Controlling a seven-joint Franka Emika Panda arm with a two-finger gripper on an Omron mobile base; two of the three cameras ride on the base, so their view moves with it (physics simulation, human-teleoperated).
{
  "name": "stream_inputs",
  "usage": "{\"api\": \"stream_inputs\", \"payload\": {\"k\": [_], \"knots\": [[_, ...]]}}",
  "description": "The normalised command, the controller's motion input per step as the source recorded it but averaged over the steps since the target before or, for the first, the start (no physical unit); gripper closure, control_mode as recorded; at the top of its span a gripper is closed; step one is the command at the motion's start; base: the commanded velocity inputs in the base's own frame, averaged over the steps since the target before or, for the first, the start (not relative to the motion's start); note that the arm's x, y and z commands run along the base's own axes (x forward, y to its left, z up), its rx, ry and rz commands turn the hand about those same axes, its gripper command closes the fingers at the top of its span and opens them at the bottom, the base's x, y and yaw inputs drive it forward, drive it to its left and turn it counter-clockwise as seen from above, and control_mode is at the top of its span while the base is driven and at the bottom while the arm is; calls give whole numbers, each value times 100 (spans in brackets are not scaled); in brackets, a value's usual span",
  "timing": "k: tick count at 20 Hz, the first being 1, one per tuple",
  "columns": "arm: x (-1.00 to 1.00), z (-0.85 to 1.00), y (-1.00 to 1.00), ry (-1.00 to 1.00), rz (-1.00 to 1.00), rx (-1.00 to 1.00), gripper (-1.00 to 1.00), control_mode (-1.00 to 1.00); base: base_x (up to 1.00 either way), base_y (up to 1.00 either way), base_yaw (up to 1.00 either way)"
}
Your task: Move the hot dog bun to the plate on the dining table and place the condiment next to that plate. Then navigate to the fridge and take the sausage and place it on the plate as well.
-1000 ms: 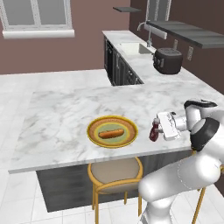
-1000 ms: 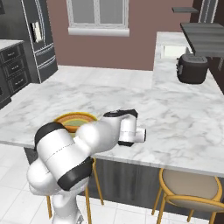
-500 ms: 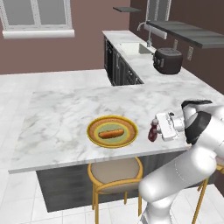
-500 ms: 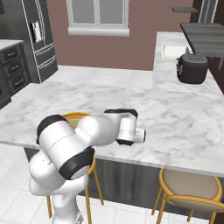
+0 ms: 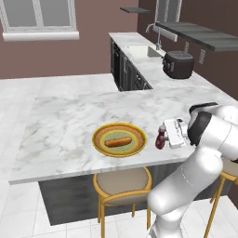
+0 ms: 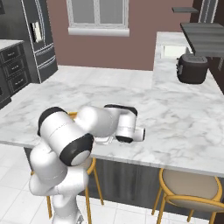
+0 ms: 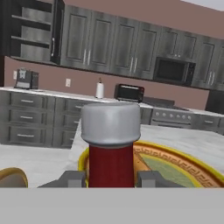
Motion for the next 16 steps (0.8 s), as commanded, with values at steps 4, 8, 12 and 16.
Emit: {"api": "stream_inputs", "payload": {"k": [4,8,12,16], "knots": [[16,-14,0,0,0,0,100,-100,0,0,0],[14,-18,0,0,0,0,100,-100,0,0,0],[11,-17,0,0,0,0,100,-100,0,0,0],[10,-17,0,0,0,0,100,-100,0,0,0]]}}
